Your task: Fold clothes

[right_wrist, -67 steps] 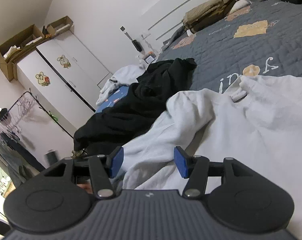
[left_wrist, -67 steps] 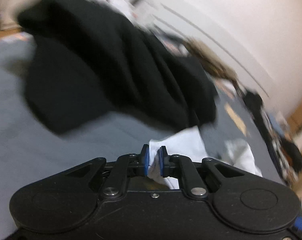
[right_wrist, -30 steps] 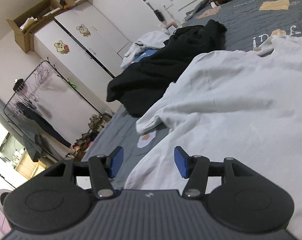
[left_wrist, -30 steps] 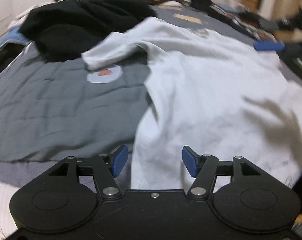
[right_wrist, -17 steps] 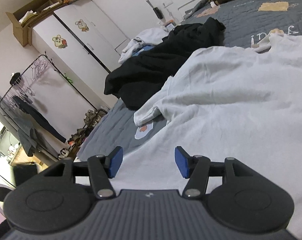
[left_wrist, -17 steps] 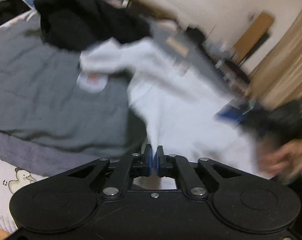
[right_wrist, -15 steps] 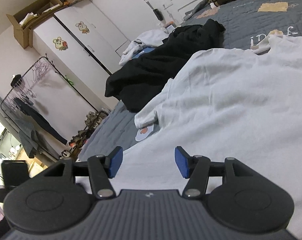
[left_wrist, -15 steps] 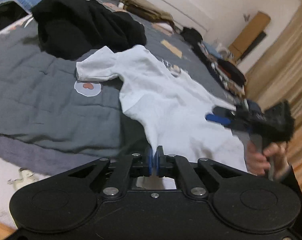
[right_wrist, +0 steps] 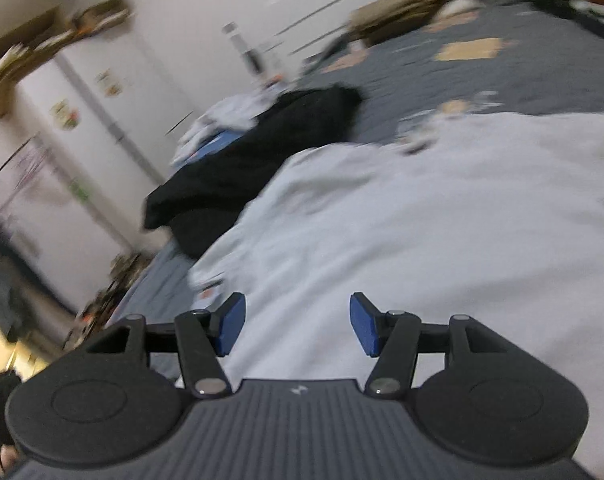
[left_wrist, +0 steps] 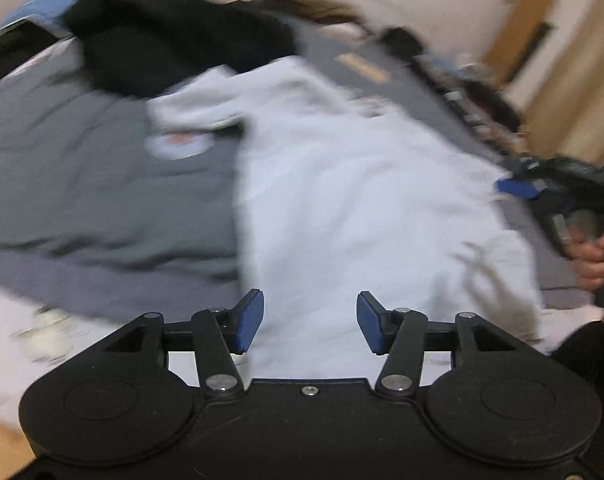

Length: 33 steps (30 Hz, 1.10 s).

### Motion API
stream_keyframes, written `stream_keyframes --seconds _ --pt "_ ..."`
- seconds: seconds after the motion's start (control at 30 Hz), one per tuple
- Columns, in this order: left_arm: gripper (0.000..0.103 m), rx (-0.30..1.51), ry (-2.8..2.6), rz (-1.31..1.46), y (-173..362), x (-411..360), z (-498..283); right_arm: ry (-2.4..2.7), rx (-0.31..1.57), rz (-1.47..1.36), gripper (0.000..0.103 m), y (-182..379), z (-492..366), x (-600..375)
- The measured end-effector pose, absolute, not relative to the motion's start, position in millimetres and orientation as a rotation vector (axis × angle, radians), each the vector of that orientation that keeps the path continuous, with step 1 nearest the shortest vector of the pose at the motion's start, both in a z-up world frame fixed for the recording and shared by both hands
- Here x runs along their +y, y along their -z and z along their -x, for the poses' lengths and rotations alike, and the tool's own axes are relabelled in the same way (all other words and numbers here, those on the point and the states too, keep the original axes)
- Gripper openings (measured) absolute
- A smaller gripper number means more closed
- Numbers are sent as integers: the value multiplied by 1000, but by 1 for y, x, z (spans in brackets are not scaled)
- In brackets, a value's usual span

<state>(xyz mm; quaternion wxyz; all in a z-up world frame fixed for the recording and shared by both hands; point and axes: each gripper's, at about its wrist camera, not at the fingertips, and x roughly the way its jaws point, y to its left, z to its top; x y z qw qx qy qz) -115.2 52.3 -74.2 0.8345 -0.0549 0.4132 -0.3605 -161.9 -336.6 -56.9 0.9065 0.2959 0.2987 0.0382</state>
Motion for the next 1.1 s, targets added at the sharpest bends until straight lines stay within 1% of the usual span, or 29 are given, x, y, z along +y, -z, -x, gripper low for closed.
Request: stream_keyframes --seconds 0.2,0.5,0.6,0.67,0.9,1.0,1.07,1.1 --pt "52 796 898 183 84 -11 123 131 658 -600 58 67 218 -376" --pt "54 767 980 205 84 -55 130 190 911 -415 59 82 284 -428" --pt "57 752 1007 197 81 -69 135 159 986 -428 59 93 295 -443" --pt "57 752 1023 187 81 -79 140 144 1020 -446 59 103 300 -448" --pt "57 762 1036 155 85 -99 148 129 1090 -504 59 143 297 -457" --pt "57 768 1027 161 86 -102 148 104 1089 -554 59 162 296 -454" --pt "57 771 1021 165 86 -105 147 88 1083 -584 57 170 296 -451" --pt "57 772 1018 169 86 -106 146 80 1079 -595 47 172 296 -449"
